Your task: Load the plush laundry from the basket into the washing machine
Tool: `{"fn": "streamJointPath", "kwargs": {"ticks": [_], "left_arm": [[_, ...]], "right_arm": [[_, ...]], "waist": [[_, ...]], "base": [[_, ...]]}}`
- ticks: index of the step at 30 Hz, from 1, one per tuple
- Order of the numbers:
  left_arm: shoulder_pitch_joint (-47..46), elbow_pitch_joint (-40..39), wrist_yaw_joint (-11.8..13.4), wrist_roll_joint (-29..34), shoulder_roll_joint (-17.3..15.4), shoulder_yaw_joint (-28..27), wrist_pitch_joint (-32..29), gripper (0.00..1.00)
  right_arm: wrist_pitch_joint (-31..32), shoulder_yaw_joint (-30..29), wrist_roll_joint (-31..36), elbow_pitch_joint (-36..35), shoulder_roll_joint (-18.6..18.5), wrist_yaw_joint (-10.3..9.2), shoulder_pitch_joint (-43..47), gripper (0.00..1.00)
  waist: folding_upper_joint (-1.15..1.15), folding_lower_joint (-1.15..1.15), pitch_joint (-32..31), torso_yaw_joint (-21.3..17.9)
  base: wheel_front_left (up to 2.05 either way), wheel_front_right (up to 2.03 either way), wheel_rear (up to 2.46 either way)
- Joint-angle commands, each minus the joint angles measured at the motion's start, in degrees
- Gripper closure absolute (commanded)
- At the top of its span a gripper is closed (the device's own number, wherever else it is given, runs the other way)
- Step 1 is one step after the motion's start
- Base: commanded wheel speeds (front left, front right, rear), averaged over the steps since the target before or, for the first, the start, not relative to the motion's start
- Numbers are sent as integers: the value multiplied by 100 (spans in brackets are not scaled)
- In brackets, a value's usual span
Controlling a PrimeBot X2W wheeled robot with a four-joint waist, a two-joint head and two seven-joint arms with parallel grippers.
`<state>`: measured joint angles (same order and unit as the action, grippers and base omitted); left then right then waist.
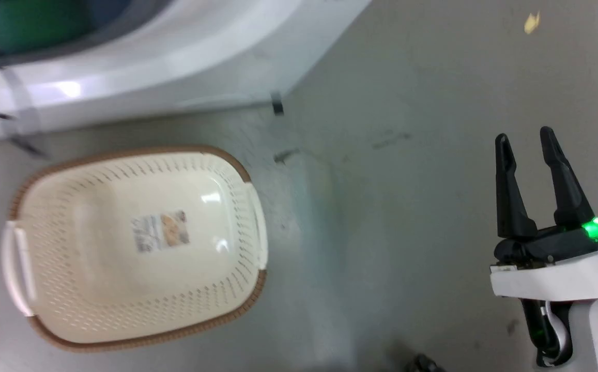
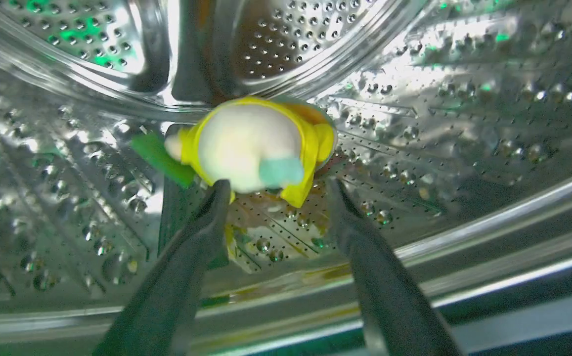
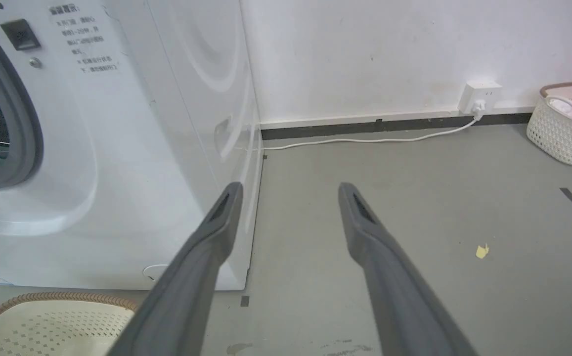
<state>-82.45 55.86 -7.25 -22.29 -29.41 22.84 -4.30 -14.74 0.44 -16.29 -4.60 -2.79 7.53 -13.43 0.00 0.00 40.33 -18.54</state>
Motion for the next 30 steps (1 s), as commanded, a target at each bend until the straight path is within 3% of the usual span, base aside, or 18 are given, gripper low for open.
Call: {"fn": "streamJointPath", "kwargs": {"ticks": [1, 6, 12, 17, 18, 21, 30], "left_arm": [[349, 54, -23, -255, 188, -122, 305, 0], [1296, -191, -23, -446, 482, 195, 1038, 0], [2624, -725, 19, -569, 605, 421, 1776, 0], [3904, -1722, 353, -838, 806, 87, 1919, 0], [4771, -2670, 673, -815, 859, -210, 1926, 0], [5703, -3605, 1015, -696, 945, -491, 1928, 0], [7625, -5083, 1546, -193, 1344, -781, 1929, 0]], "right_arm": [[-26, -70, 145, 12, -9, -4, 57, 0], [-26, -243, 498, 52, -9, -4, 309, 0], [-26, -442, 811, 126, -9, -4, 700, 0], [-26, -527, 921, 165, -9, -4, 1017, 0], [-26, -504, 973, 191, -9, -4, 1167, 0], [-26, -493, 999, 208, -9, -4, 1294, 0], [-26, -459, 942, 287, -9, -4, 1691, 0]], "waist": [[0, 0, -621, 296], [0, 0, -1503, 676], [0, 0, -2446, 1076], [0, 0, -3034, 1343], [0, 0, -3272, 1461], [0, 0, -3441, 1554], [0, 0, -3810, 1683]], "base": [[0, 0, 0], [0, 0, 0], [0, 0, 0], [0, 0, 0], [0, 0, 0], [0, 0, 0], [0, 0, 0]]}}
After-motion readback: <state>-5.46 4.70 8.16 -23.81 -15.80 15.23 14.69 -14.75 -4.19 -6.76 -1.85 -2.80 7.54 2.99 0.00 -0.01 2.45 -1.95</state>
